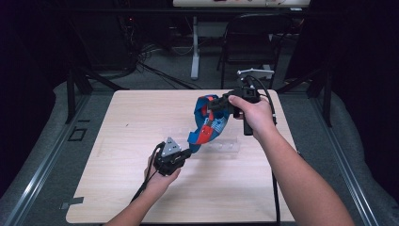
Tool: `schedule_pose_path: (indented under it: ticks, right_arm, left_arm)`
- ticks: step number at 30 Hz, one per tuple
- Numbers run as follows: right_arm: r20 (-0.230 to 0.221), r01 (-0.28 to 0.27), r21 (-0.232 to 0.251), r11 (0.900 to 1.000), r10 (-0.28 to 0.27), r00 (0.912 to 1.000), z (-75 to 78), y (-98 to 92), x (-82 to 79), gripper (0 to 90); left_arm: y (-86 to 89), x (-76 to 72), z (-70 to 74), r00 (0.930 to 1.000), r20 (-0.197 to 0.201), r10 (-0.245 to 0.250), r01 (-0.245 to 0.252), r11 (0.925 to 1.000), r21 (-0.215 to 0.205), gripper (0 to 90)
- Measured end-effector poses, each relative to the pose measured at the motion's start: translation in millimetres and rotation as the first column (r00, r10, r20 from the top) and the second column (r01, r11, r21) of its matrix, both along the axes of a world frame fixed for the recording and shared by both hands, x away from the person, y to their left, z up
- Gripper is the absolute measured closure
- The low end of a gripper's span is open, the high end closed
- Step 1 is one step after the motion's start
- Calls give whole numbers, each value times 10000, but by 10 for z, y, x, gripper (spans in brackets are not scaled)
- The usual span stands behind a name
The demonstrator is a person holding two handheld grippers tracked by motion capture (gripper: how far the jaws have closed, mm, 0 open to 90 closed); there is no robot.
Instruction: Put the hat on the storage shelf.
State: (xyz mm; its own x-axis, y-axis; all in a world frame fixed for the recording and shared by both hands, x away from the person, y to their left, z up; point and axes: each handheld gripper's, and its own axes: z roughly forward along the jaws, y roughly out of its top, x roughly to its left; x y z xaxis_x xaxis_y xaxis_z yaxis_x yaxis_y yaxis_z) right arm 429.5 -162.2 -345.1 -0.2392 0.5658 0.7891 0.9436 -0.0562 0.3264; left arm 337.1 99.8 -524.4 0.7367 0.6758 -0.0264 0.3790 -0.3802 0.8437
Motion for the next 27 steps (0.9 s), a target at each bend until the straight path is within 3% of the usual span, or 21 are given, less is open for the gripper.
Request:
schedule_pose_path:
  ticks: [13, 27]
  right_arm:
    - [-231, 31, -156, 9999, -34, 9997, -121, -36, 29, 785]
    - [-294, 323, -232, 9992, -330, 9990, -197, -112, 61, 784]
  left_arm:
    - [-3, 9, -71, 9997, -251, 69, -66, 9999, 117, 872]
    - [36, -8, -60, 9997, -189, 176, -181, 9996, -227, 856]
